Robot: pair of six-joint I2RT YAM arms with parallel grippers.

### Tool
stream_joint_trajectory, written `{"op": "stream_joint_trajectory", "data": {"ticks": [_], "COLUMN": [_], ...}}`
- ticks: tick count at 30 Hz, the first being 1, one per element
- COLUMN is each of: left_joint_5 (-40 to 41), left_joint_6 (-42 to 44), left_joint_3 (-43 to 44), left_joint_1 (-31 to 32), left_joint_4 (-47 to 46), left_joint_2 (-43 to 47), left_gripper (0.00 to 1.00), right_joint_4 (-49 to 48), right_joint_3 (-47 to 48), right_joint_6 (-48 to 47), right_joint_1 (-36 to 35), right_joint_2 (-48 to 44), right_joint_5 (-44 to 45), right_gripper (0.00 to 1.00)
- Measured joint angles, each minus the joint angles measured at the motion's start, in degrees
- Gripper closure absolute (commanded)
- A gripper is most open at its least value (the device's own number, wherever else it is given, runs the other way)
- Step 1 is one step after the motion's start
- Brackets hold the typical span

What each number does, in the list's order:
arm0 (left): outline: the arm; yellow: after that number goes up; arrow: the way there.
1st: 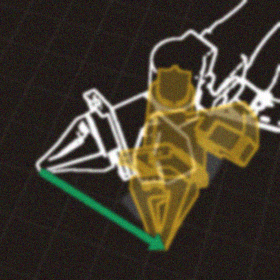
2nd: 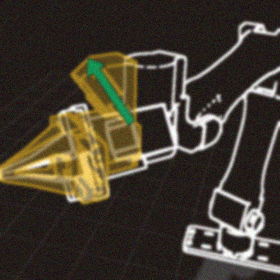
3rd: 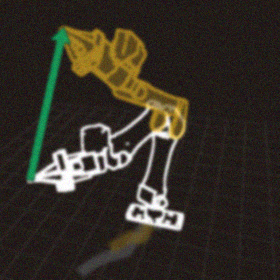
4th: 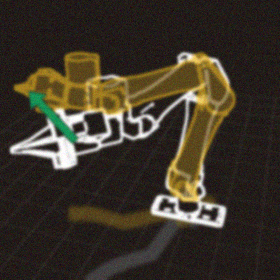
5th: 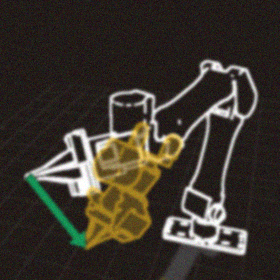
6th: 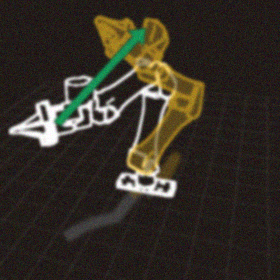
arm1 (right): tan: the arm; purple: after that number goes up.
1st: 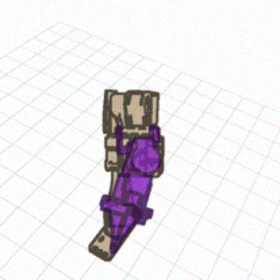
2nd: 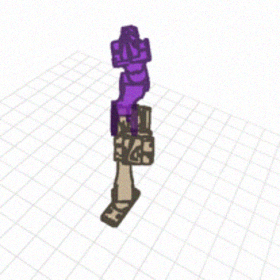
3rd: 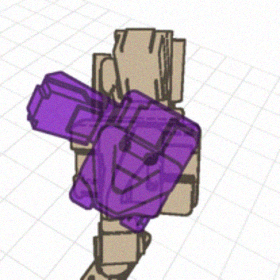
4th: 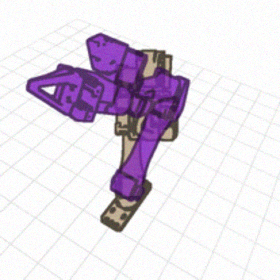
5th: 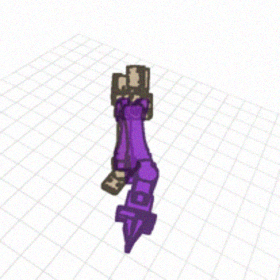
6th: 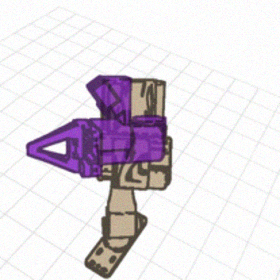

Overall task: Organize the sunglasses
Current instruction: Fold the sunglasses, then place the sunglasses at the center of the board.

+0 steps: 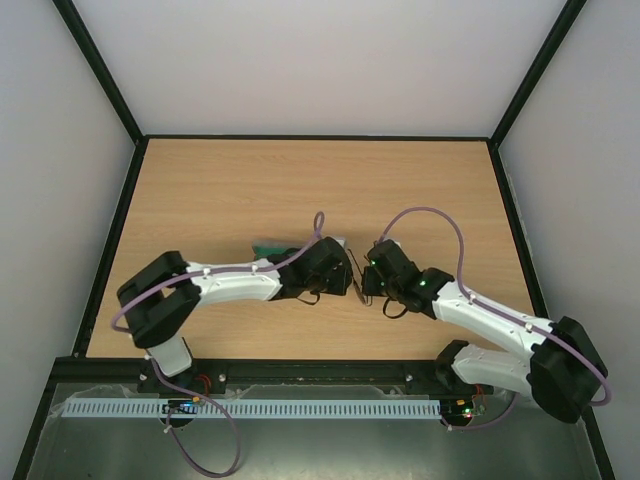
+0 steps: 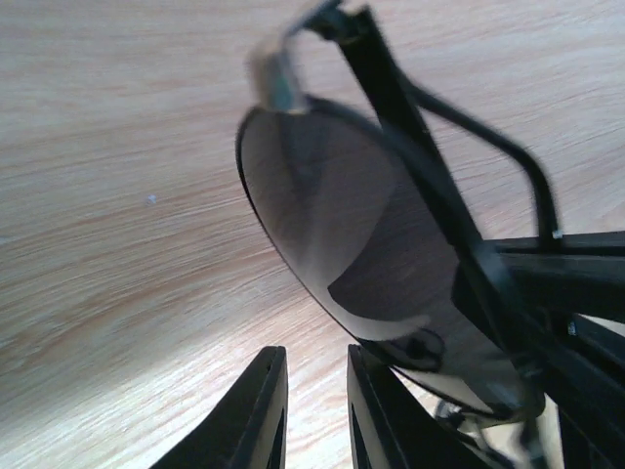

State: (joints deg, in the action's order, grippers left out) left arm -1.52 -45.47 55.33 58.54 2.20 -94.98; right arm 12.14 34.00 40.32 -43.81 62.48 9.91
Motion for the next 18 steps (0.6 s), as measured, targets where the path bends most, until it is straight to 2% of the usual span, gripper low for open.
{"op": "stream_joint_trajectory", "data": {"ticks": [7,15,18], "left_joint_5": [-1.77,-2.56,-2.71], "left_joint_6": [0.07,0.09,0.13], "left_joint_3": [2.84,2.84,2.84], "left_joint_1": [-0.17,-0.83,-1.25], "left_joint_4": [-1.81,-3.04,-3.15], "left_joint_2": [-8.74,-10.12,-10.32], "left_gripper": [0.81,0.81,0.81], "right_joint_4": [-0.02,-1.79,-2.80], "right_joint_3": [-0.15,-1.53,-1.53], "right_joint_6": [0.00,-0.02,-0.33], "right_joint_1": [0.02,0.00,0.00], "right_joint_2": [5.27,11.15,11.78], "right_joint_5": [1.62,2.10,2.21], "right_gripper": [0.92,0.91,0.83]}}
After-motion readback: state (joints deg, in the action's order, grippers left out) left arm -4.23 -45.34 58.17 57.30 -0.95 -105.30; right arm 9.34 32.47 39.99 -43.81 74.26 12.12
